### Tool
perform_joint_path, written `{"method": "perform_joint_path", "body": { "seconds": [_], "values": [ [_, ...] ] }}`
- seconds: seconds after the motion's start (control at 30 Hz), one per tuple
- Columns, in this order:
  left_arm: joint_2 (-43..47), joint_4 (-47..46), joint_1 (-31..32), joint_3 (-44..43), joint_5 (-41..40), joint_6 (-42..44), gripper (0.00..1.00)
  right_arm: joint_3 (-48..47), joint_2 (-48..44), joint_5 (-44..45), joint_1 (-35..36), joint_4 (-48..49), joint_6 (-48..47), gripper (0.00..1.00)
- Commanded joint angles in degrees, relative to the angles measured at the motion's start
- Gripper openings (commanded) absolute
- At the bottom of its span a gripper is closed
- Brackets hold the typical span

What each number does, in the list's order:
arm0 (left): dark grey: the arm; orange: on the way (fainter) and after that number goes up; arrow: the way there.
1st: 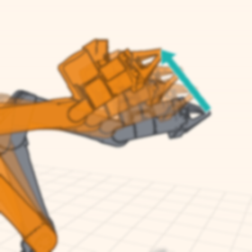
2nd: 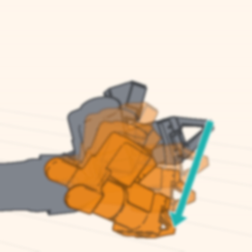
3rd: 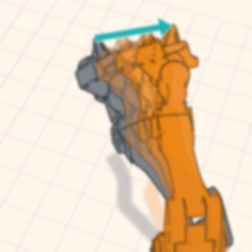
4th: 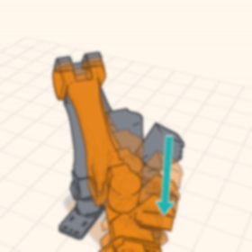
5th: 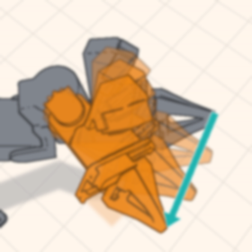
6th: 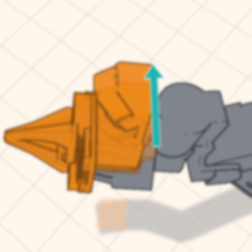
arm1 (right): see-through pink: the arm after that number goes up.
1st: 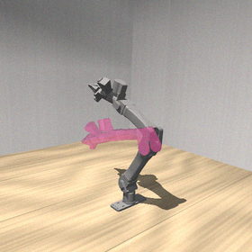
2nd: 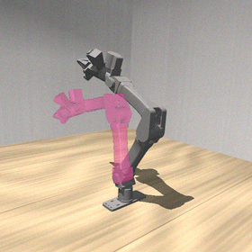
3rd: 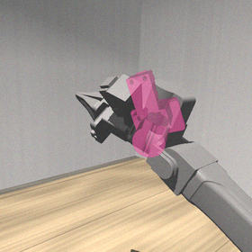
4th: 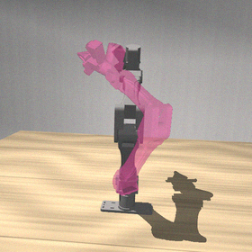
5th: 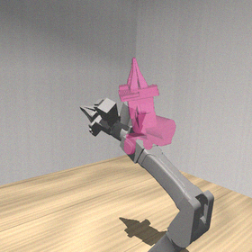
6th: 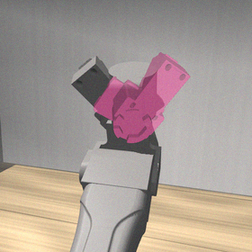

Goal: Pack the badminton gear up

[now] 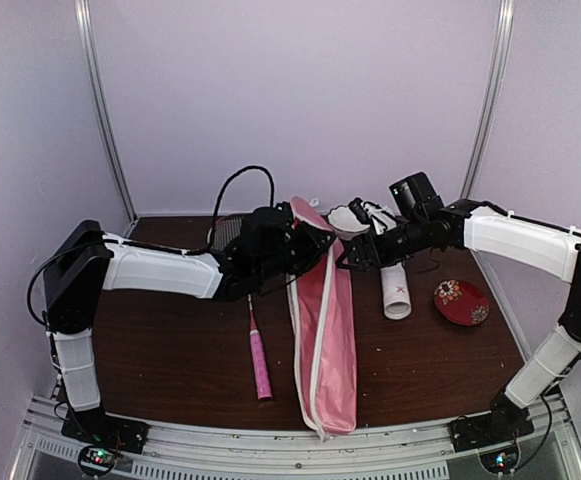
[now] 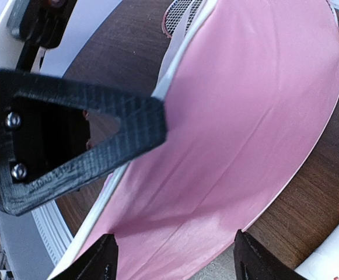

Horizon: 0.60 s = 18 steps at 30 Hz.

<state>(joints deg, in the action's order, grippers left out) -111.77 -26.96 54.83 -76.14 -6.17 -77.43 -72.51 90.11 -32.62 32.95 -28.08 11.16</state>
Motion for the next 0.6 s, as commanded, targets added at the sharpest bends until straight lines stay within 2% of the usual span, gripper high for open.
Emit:
{"method": "perform_joint_path", "body": {
  "seconds": [0.0,0.23,0.33,0.57],
  "values": [
    [0.37,-2.52,0.36,-0.24,2.01,3.22,0.16,-2.69,1.14,-3.90,-1.23,0.03,7.01,0.69],
    [0.94,1.86,0.44,-2.55,3.21,8.18,0.19,-7.22,3.22,-5.15,-2.00,-9.43,6.99,0.66],
    [0.86,2.16,0.46,-2.83,3.35,8.35,0.20,-7.12,3.23,-4.73,-1.93,-9.77,7.31,0.65],
    [-0.91,0.78,0.54,-3.86,6.04,8.45,0.19,-8.68,7.42,-5.99,-0.91,-11.30,5.98,0.55]
  ]
}}
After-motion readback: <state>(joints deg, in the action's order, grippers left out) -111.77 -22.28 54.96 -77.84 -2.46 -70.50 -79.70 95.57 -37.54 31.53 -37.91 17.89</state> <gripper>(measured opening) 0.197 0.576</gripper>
